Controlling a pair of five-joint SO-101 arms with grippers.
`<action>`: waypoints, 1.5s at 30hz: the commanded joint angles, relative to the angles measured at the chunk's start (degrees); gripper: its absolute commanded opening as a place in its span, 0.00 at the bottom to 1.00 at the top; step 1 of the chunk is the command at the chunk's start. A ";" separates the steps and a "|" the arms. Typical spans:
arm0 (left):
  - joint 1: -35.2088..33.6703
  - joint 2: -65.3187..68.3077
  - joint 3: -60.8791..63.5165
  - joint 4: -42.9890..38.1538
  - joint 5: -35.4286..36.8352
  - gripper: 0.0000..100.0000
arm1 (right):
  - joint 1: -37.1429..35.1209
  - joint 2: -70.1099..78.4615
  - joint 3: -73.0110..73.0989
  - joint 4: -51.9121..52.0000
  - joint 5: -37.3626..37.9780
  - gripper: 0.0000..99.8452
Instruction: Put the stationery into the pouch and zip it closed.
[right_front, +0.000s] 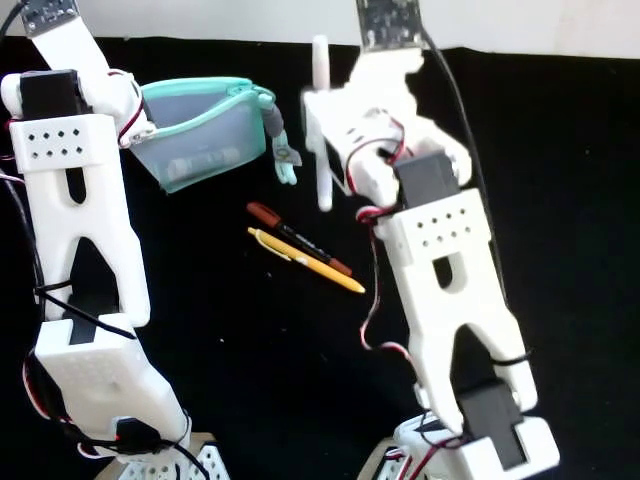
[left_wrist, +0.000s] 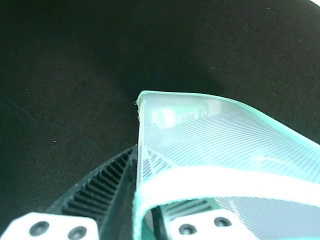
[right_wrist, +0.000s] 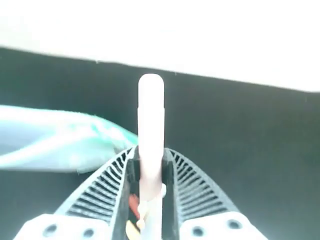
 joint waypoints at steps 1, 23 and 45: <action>-0.57 2.51 0.48 -0.62 -0.09 0.01 | -1.19 2.51 -13.23 0.13 0.00 0.01; -0.57 2.51 0.57 -0.62 -0.18 0.01 | -12.09 34.59 -67.65 0.13 -0.09 0.01; -0.92 2.59 0.57 -1.14 -0.18 0.01 | -14.11 53.76 -85.23 14.20 0.00 0.01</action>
